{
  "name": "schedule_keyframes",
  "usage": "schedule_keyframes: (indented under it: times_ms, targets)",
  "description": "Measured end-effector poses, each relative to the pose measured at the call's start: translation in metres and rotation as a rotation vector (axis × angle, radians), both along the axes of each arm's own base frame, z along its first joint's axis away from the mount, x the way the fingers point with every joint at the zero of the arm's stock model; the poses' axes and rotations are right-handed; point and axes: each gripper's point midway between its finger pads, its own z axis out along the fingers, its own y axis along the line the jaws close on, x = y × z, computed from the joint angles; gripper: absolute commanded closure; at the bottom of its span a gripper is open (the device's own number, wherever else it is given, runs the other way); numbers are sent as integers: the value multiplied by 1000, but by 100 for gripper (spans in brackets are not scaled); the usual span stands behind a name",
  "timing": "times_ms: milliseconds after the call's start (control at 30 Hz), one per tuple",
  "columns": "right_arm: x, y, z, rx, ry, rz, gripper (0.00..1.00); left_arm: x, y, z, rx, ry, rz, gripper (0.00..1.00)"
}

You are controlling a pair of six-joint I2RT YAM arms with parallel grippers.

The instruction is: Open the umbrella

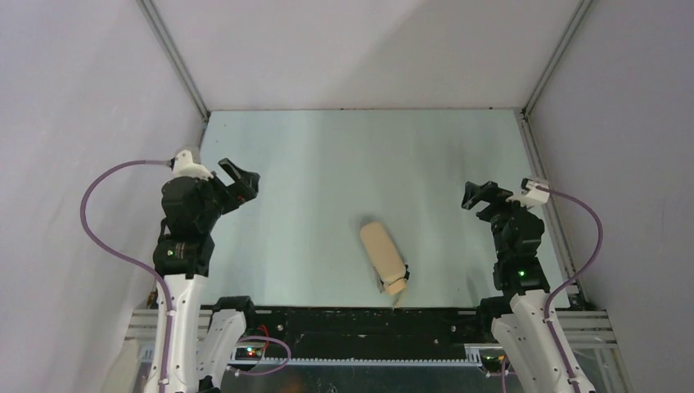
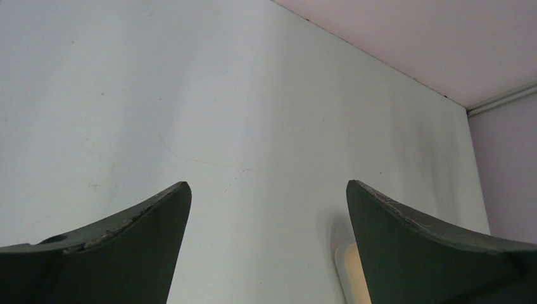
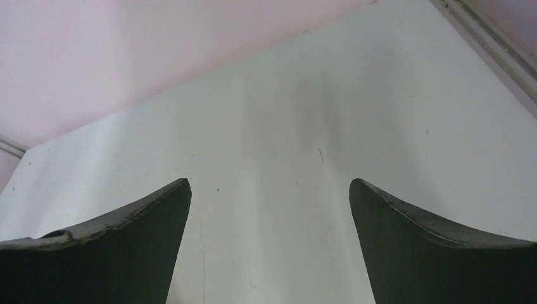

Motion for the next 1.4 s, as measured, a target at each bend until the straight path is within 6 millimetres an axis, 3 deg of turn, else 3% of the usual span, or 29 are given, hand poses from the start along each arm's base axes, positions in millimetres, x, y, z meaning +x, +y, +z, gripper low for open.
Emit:
schedule_keyframes:
  times_ms: [400, 633, 767, 1033, 1200, 1400]
  targets:
    - [-13, 19, -32, 2, 165, 90, 1, -1, 4, -6, 84, 0, -24, 0]
    - [-22, 82, -45, -49, 311, 305, 1, -3, -2, -30, 109, 29, -78, 0]
    - [-42, 129, -70, -137, 426, 457, 0, -4, -2, -34, 116, 37, -84, 0]
    - [-87, 203, -122, -304, 613, 666, 1, -6, -3, -29, 129, 11, -98, 0]
    - [-104, 239, -141, -411, 665, 710, 0, -7, -4, -28, 128, 7, -104, 0]
    - [-113, 259, -151, -492, 676, 704, 1, -7, -5, -27, 129, 4, -105, 0]
